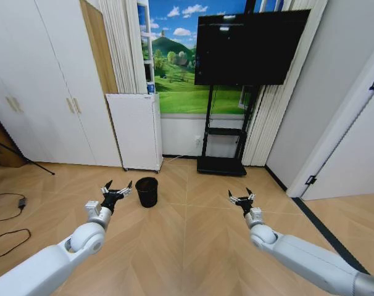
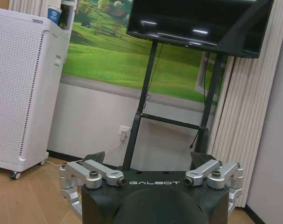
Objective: Pick up the trash bin and place the garbage on the floor into it.
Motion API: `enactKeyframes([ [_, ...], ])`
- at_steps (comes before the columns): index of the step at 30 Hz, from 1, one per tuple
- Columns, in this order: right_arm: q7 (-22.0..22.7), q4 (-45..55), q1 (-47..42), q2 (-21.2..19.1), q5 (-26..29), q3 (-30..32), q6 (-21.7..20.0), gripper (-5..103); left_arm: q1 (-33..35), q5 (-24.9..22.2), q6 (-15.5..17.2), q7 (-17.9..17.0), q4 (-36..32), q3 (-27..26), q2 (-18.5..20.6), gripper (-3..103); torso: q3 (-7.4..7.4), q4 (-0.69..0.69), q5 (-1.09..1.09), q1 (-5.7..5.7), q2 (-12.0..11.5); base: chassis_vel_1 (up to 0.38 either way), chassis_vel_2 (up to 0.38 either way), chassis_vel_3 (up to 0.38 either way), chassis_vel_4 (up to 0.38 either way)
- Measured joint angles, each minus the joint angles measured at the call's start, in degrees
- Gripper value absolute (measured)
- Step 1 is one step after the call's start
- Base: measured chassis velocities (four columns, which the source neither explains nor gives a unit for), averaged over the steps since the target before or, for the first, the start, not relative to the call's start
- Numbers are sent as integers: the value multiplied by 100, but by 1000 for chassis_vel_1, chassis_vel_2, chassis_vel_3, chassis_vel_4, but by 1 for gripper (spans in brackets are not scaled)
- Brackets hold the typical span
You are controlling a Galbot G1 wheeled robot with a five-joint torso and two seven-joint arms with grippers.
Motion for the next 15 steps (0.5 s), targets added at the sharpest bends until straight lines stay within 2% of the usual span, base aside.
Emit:
enactKeyframes([
  [10,-72,128,-312,-142,-7,423,54,100,-140,-59,7,-79,-8,188,-113,100,0,0,0,0,0,0,0,0,0],
  [15,110,275,-463,-161,-120,617,-150,100,-39,-240,216,-200,-197,176,-103,100,-1,0,-1,-1,0,0,0,0,0],
])
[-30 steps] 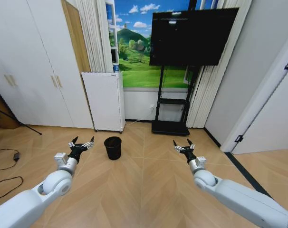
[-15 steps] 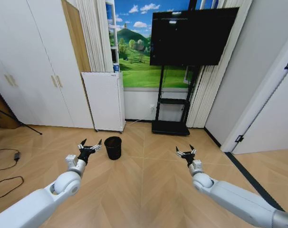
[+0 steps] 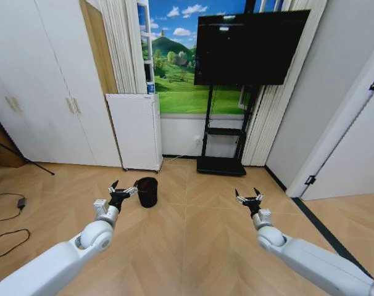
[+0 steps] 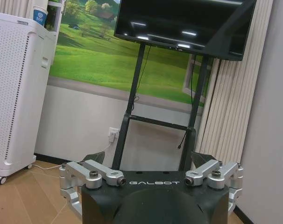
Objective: Pick up the trash bin and place the garbage on the floor into it.
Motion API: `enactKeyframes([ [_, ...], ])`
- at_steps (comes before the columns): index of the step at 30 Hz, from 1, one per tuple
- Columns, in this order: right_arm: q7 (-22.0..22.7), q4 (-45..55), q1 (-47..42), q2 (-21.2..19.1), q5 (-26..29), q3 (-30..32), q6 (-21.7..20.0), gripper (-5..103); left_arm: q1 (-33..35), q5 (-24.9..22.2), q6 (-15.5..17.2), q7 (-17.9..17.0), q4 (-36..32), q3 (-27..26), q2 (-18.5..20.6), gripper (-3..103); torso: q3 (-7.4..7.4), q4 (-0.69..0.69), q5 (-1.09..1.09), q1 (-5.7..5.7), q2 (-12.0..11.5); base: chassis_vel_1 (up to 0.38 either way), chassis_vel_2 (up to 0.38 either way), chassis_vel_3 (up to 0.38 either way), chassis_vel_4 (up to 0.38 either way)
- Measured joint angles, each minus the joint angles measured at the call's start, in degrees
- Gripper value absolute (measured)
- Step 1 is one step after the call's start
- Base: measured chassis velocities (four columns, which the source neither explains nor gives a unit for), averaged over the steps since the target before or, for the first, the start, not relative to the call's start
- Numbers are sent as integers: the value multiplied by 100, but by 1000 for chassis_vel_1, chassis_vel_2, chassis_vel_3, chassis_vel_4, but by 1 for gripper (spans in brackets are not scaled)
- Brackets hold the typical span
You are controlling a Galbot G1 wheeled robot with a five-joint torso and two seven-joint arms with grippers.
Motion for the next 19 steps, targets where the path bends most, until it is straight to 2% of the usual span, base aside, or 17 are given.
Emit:
enactKeyframes([
  [19,41,29,-6,-6,-12,12,-56,100,21,-6,17,-16,-15,-24,12,100,0,0,1,0,0,0,0,0,0],
])
